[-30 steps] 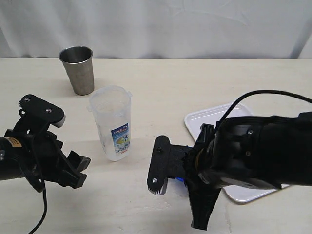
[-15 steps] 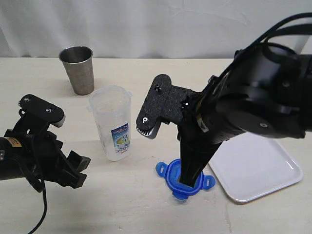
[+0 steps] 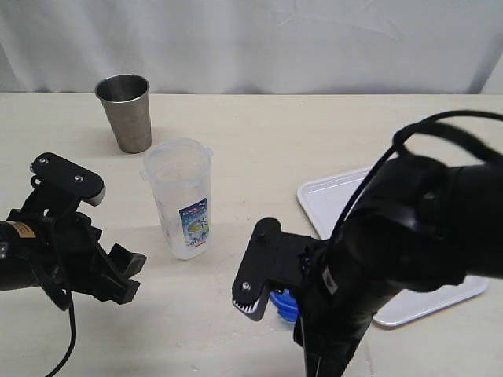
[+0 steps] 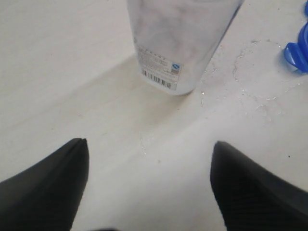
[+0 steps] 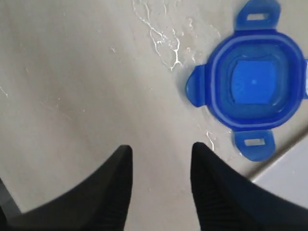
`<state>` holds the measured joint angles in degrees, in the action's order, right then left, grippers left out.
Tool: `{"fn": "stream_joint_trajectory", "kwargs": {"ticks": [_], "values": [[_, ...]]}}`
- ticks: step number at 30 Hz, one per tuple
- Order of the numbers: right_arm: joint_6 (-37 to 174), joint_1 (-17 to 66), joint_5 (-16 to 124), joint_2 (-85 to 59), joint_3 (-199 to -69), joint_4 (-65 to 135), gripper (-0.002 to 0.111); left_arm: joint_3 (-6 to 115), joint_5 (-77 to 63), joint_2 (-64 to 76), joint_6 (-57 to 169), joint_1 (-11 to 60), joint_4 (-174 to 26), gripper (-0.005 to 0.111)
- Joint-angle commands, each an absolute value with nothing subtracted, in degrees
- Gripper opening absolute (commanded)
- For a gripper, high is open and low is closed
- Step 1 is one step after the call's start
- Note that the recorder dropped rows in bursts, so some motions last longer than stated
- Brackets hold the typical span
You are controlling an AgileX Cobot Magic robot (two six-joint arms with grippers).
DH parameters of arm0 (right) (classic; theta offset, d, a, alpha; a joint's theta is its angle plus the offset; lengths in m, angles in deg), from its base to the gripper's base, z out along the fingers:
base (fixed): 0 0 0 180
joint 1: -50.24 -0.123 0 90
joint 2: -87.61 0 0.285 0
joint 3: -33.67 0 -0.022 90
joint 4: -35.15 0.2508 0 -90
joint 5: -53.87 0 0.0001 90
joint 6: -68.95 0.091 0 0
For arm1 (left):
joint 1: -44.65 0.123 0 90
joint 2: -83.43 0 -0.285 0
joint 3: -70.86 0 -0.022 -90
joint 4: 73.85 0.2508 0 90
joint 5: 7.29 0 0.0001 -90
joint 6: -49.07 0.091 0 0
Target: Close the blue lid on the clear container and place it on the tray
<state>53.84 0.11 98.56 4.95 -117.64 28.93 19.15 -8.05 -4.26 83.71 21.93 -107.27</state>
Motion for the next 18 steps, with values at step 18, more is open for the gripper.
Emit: {"fn": "stream_joint_trajectory", "kwargs": {"ticks": [18], "values": [[56.31, 2.26, 86.91, 18.89, -118.14, 26.54, 0.039, 18.96, -7.76, -3.88, 83.41, 22.07, -107.36, 0.067]]}}
